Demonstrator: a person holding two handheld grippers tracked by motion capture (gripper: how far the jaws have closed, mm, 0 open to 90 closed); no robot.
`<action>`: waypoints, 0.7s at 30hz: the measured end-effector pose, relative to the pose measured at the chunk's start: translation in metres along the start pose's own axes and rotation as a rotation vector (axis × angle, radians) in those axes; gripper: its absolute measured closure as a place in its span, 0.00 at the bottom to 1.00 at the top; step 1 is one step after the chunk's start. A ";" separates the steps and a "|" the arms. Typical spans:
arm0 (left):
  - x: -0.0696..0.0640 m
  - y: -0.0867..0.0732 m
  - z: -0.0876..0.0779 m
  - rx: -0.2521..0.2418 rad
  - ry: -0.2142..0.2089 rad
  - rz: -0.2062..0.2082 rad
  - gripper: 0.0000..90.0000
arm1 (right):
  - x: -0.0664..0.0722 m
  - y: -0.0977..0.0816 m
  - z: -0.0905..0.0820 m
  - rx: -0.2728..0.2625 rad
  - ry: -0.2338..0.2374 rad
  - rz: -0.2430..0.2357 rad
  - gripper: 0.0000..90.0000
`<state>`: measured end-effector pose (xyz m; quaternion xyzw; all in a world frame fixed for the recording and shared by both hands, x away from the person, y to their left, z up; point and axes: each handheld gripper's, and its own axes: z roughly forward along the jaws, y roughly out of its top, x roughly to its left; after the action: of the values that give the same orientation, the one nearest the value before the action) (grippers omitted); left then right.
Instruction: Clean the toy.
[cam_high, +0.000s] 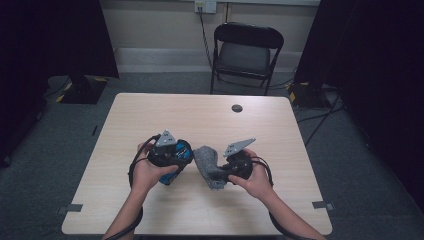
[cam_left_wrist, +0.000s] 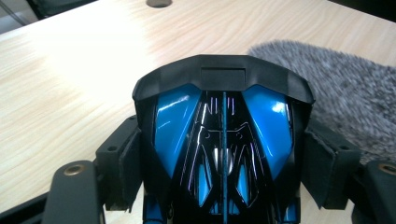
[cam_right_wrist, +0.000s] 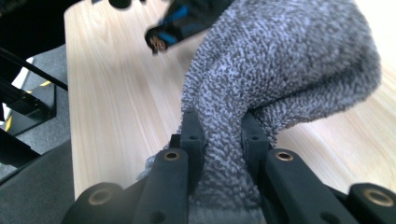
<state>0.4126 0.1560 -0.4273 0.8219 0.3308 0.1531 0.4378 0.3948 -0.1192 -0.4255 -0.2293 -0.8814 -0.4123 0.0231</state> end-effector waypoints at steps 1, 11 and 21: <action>0.001 0.000 -0.001 -0.006 0.003 -0.003 0.28 | -0.001 -0.002 -0.001 0.004 -0.001 0.003 0.85; -0.004 0.005 -0.003 -0.021 -0.017 0.007 0.28 | -0.028 -0.005 -0.024 -0.047 -0.101 0.084 0.85; -0.011 0.007 0.001 -0.013 -0.046 0.013 0.28 | -0.044 0.029 -0.025 -0.070 -0.146 0.104 0.85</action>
<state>0.4073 0.1453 -0.4217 0.8243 0.3144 0.1391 0.4497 0.4429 -0.1392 -0.3985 -0.3047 -0.8527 -0.4234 -0.0277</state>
